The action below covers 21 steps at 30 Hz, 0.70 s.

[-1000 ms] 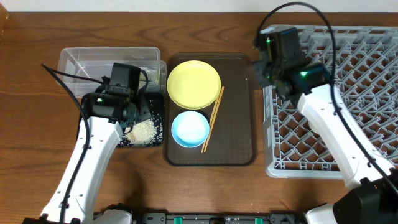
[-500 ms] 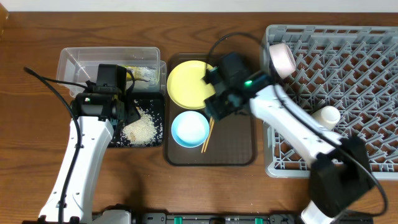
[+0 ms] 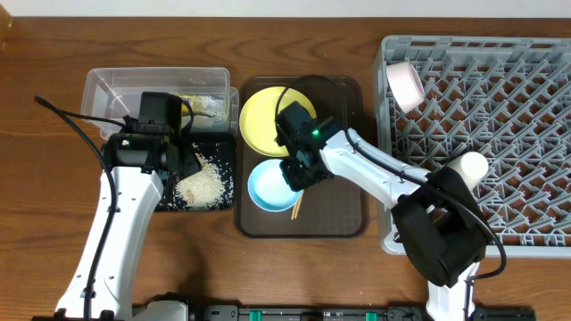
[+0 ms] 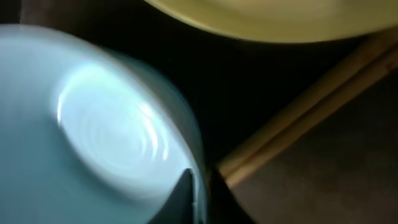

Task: Sort waste into correct bins and load items into the dishwasher rack
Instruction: 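Grasp the light-blue bowl with the right gripper and lift it toward the rack, then lower the light-blue bowl into the rack and open the right gripper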

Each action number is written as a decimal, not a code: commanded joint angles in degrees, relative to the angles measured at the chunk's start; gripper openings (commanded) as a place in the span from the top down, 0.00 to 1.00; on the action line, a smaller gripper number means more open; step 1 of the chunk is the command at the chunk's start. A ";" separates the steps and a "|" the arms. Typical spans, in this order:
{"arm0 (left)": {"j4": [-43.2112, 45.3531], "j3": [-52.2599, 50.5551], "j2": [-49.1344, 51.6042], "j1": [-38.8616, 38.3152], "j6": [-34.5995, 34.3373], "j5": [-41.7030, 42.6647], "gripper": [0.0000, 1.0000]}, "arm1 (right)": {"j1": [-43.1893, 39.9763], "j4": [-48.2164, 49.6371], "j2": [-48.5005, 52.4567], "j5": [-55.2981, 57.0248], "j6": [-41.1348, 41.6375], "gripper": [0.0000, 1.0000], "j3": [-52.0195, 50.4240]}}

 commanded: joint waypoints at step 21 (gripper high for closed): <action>1.33 -0.55 -0.42 0.28 -0.31 0.22 0.32 | -25.90 9.20 -27.15 38.49 -20.09 0.99 2.21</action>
